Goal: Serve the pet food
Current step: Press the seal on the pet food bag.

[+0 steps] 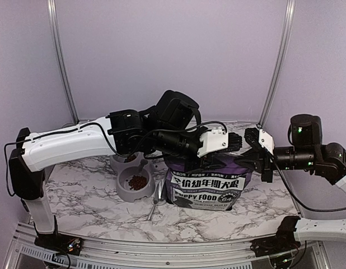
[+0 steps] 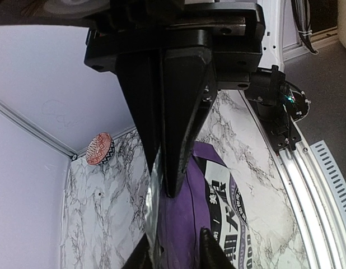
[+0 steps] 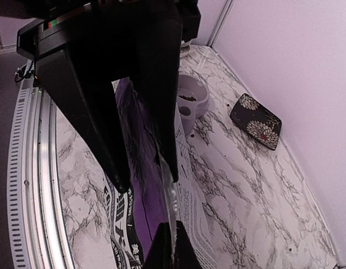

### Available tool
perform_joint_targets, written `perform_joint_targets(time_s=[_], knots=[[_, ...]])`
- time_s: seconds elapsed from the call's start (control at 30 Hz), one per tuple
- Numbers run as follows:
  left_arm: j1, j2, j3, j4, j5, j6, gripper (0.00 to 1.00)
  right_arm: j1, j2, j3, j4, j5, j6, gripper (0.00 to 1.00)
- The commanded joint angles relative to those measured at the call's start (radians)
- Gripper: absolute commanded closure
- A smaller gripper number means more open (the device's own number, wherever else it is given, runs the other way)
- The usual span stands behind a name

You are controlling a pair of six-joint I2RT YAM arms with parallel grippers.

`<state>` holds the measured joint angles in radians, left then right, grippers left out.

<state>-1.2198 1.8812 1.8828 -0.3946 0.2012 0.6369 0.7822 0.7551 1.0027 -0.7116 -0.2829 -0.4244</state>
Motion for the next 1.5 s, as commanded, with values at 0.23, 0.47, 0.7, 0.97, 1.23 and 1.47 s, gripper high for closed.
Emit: perform_joint_targets(time_s=[0.23,0.47,0.7,0.97,1.23,1.47], knots=[[0.025,-0.047,-0.030,-0.151,-0.078,0.036,0.83,-0.004,-0.034,0.022,0.008,0.025,-0.007,1.00],[0.028,-0.022,0.001,-0.205,-0.164,0.068,0.97,-0.003,-0.041,0.019,0.011,0.032,-0.007,1.00],[0.040,-0.034,0.003,-0.230,-0.158,0.074,1.00,-0.004,-0.051,0.015,0.008,0.038,-0.009,1.00],[0.057,-0.075,-0.042,-0.246,-0.178,0.069,1.00,-0.003,-0.056,0.017,0.007,0.045,-0.011,1.00],[0.059,-0.076,-0.035,-0.250,-0.143,0.054,1.00,-0.003,-0.055,0.011,0.016,0.027,-0.002,1.00],[0.059,-0.070,-0.011,-0.249,-0.116,0.029,0.98,-0.004,0.010,0.025,0.017,-0.026,-0.012,0.73]])
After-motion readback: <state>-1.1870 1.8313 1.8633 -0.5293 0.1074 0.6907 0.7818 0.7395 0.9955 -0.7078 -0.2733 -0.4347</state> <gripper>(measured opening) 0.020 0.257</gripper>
